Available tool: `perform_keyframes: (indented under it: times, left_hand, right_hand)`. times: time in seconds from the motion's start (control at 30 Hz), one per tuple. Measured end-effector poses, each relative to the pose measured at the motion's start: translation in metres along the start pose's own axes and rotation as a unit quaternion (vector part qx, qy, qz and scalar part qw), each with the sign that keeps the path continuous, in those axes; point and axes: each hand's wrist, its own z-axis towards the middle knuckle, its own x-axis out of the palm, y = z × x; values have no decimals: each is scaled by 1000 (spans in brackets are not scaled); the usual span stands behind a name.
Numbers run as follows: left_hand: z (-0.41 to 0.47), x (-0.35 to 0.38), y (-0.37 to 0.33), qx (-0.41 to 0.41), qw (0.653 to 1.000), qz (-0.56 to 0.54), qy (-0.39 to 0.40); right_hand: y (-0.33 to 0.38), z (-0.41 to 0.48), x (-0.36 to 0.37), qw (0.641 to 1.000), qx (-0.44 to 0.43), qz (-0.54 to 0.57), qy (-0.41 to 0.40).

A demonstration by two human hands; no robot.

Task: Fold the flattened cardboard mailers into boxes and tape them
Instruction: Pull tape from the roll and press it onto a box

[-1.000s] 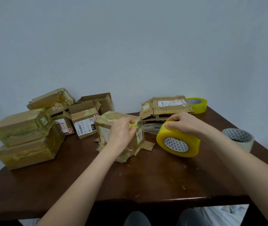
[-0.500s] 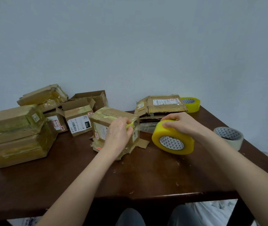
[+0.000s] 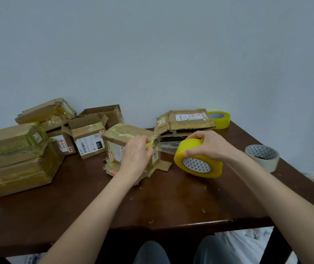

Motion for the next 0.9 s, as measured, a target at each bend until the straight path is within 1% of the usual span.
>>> perform_keyframes:
  times: [0.13,0.47,0.67,0.73,0.9]
  left_hand:
    - [1,0,1,-1,1000,-2,2]
    - [1,1,-2,-8,1000,25,-3]
    - [4,-6,4,-30,999,-10,11]
    - [3,-8,5,-26,999,-14,13]
    - [3,-9,6,-18,1000,-8,10]
  right_hand:
    - [0,0,1,1000,-6,-13,-26]
    - [2,2,5,999,-1,-8,-35]
    - [3,4,3,999,-11,-10,-37]
    - [7,6,1,999,-7,-25,-38]
    - [25,13,-9,991,-27,-113,-64]
